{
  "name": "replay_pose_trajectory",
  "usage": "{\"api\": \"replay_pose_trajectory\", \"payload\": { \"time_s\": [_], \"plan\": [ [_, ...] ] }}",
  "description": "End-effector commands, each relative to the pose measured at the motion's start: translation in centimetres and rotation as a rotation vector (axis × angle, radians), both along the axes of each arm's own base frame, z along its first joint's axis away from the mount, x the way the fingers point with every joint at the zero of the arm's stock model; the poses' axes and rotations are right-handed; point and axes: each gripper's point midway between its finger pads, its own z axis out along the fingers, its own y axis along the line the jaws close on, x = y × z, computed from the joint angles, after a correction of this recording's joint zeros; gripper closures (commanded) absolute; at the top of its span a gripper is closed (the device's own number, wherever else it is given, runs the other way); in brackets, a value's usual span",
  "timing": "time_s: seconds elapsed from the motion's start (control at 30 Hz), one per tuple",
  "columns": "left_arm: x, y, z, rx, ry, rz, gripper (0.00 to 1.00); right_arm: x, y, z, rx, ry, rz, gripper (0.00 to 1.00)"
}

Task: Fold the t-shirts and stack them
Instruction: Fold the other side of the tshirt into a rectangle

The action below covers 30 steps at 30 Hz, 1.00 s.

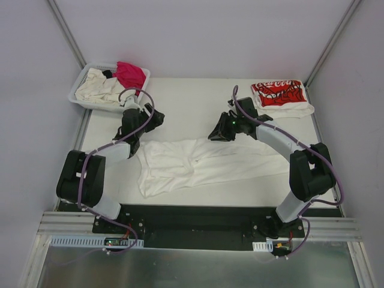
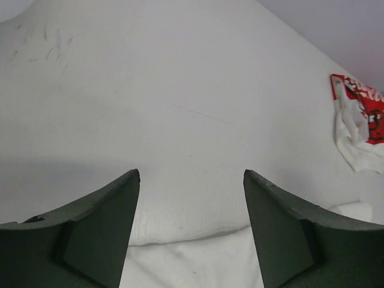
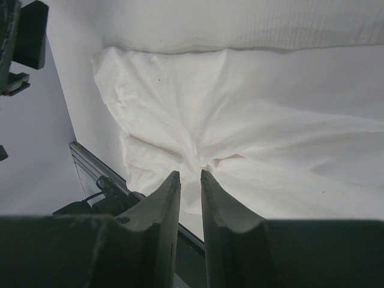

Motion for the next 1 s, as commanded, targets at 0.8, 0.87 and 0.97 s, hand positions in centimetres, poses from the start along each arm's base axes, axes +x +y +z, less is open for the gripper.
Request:
{"api": "replay_pose_trajectory", "payload": {
  "time_s": [0.8,0.87,0.97],
  "plan": [
    [-9.9,-11.2,-3.0,-0.191,0.009,-0.879,0.47,1.6,-0.7,1.3,0.074,-0.058,-0.038,0.77],
    [-10.3,-11.2,-3.2,-0.174,-0.002,-0.918,0.46,1.9,-1.0,1.0,0.071,-0.049,-0.044,0.77],
    [-11.3,-11.5,-3.2,-0.156,-0.024,-0.992,0.41,2.1,-1.1,0.4,0.065,-0.026,-0.046,0.77]
  ]
}}
